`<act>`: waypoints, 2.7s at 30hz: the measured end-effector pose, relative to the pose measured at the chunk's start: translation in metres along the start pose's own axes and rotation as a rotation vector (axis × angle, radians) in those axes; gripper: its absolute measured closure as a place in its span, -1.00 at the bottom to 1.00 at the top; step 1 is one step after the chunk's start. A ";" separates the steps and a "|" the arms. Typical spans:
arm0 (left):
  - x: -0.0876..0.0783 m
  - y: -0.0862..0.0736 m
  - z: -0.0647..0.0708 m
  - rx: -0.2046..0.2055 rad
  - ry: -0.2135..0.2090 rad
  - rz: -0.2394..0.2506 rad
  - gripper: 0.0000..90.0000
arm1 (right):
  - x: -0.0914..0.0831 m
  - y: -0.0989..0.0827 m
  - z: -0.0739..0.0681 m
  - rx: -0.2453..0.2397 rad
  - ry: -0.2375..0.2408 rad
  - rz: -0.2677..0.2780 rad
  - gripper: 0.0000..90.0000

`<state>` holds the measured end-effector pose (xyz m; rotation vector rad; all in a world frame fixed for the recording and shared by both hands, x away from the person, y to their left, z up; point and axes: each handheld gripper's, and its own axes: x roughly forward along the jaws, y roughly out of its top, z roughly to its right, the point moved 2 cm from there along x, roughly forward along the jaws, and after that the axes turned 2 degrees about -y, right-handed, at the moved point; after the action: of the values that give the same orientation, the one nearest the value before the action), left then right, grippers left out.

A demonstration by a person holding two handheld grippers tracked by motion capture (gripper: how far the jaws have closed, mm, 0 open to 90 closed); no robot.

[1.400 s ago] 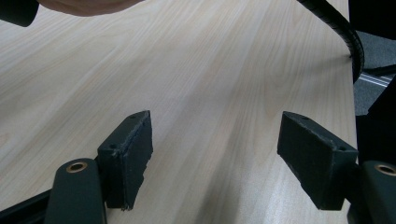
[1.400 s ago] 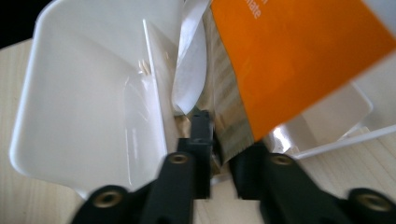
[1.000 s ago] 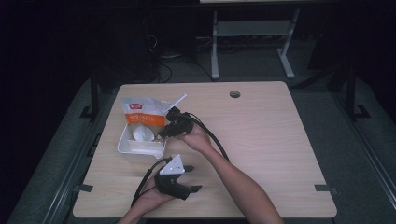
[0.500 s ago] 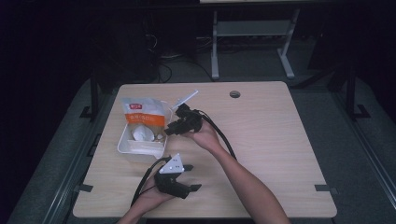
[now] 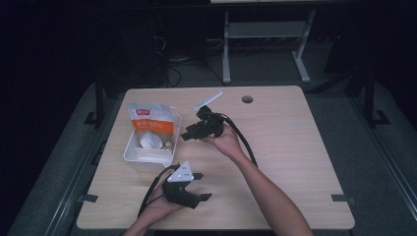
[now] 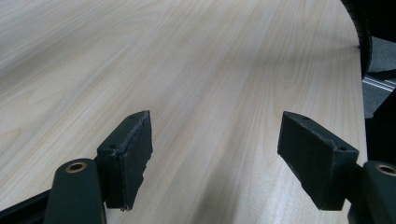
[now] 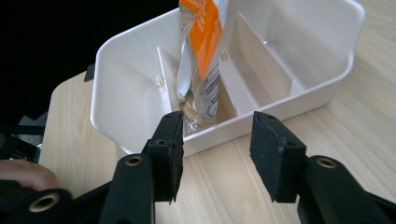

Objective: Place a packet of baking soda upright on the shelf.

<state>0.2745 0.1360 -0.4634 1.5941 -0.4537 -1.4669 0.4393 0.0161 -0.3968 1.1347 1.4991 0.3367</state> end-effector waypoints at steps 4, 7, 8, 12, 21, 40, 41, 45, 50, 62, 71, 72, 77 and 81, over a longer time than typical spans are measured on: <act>0.001 0.000 0.000 -0.006 -0.003 0.002 -0.42 | -0.007 -0.003 0.002 0.011 0.004 0.008 0.14; 0.001 0.000 0.000 -0.007 -0.004 0.000 -0.43 | -0.012 -0.004 0.004 0.019 0.003 0.014 0.12; 0.001 0.000 0.000 -0.007 -0.004 -0.001 -0.43 | -0.015 -0.005 0.004 0.020 0.003 0.015 0.11; 0.002 0.000 0.000 -0.008 -0.006 0.000 -0.43 | -0.023 -0.006 0.006 0.024 0.000 0.025 0.09; 0.002 0.000 -0.001 -0.012 -0.008 -0.002 -0.43 | -0.041 -0.011 0.008 0.033 -0.007 0.036 0.03; 0.005 0.001 0.000 -0.017 -0.012 -0.005 -0.44 | -0.082 -0.036 0.016 0.070 -0.058 0.057 -0.06; 0.005 0.001 0.000 -0.018 -0.011 -0.006 -0.44 | -0.084 -0.037 0.016 0.071 -0.061 0.056 -0.06; 0.006 0.001 -0.001 -0.017 -0.010 -0.007 -0.45 | -0.093 -0.044 0.017 0.078 -0.071 0.057 -0.06; 0.006 0.001 -0.001 -0.020 -0.010 -0.008 -0.45 | -0.103 -0.051 0.020 0.089 -0.080 0.060 -0.08; 0.006 0.001 -0.003 -0.028 -0.007 -0.005 -0.46 | -0.123 -0.071 0.023 0.118 -0.103 0.061 -0.10; 0.005 0.001 -0.004 -0.034 -0.003 -0.002 -0.46 | -0.137 -0.084 0.023 0.129 -0.119 0.075 -0.10; 0.005 0.001 -0.004 -0.034 -0.003 -0.002 -0.46 | -0.139 -0.087 0.023 0.132 -0.121 0.076 -0.10; 0.005 0.001 -0.005 -0.036 -0.001 -0.001 -0.46 | -0.146 -0.098 0.024 0.149 -0.128 0.079 -0.10; 0.006 0.001 -0.005 -0.037 -0.001 -0.002 -0.46 | -0.152 -0.106 0.025 0.161 -0.132 0.074 -0.11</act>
<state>0.2809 0.1332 -0.4666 1.5655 -0.4235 -1.4697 0.3921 -0.1648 -0.3921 1.3172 1.3891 0.1898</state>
